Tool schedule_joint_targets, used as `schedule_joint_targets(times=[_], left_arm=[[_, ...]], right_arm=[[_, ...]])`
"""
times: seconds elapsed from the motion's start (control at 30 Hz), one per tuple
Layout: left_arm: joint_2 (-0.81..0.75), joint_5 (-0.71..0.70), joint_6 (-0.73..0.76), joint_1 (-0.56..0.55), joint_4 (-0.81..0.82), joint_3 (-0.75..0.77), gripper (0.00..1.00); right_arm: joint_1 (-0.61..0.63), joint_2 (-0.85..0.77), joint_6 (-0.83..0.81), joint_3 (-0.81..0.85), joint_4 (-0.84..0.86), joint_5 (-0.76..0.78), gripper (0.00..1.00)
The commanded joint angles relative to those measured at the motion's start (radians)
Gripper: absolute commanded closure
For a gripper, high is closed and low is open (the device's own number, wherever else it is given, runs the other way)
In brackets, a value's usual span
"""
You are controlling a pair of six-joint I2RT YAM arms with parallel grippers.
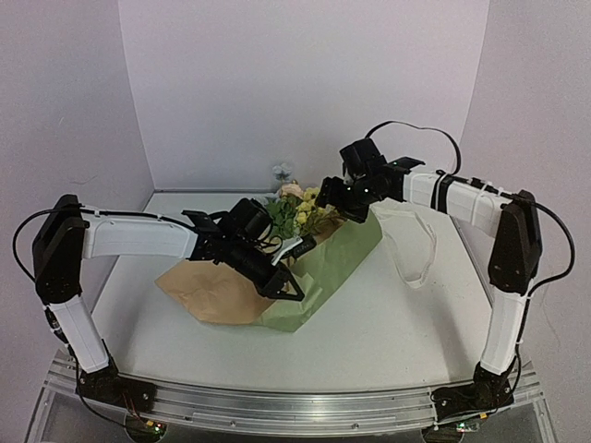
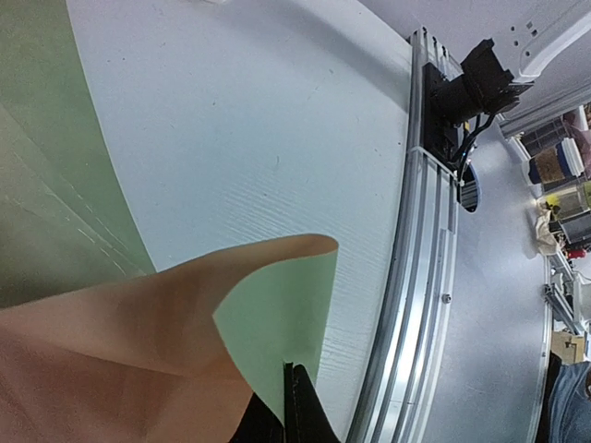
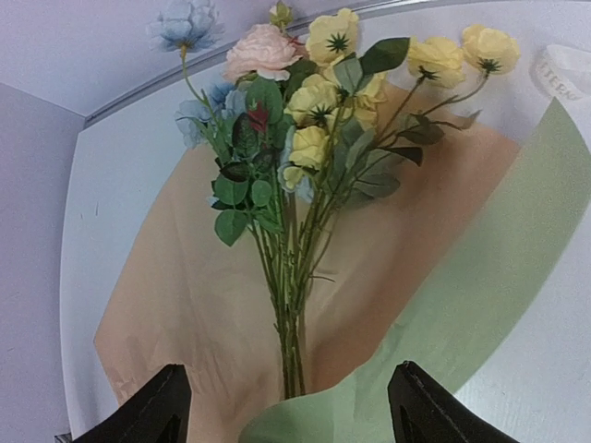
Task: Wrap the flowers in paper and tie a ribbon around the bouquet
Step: Fold the bottom corner of the flattened wrapping paper at the center of the board.
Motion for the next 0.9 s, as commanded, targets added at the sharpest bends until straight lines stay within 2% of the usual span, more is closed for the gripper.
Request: schedule_joint_targets(times=[0.0, 0.2, 0.47, 0.6, 0.87], left_arm=[[-0.047, -0.079, 0.027, -0.03, -0.038, -0.013, 0.98], [-0.021, -0.152, 0.066, -0.073, -0.073, 0.003, 0.99], [-0.02, -0.382, 0.115, -0.193, -0.112, 0.0, 1.0], [0.006, -0.461, 0.138, -0.237, -0.147, 0.019, 1.0], [-0.018, -0.562, 0.153, -0.272, -0.137, 0.007, 1.0]], right_arm=[[0.006, 0.122, -0.031, 0.164, -0.071, -0.084, 0.24], [0.006, 0.222, -0.034, 0.265, -0.094, -0.145, 0.25], [0.006, 0.242, -0.028, 0.258, -0.094, -0.209, 0.25], [0.006, 0.197, -0.032, 0.198, -0.098, -0.205, 0.26], [0.006, 0.066, -0.061, -0.036, -0.111, -0.169, 0.27]])
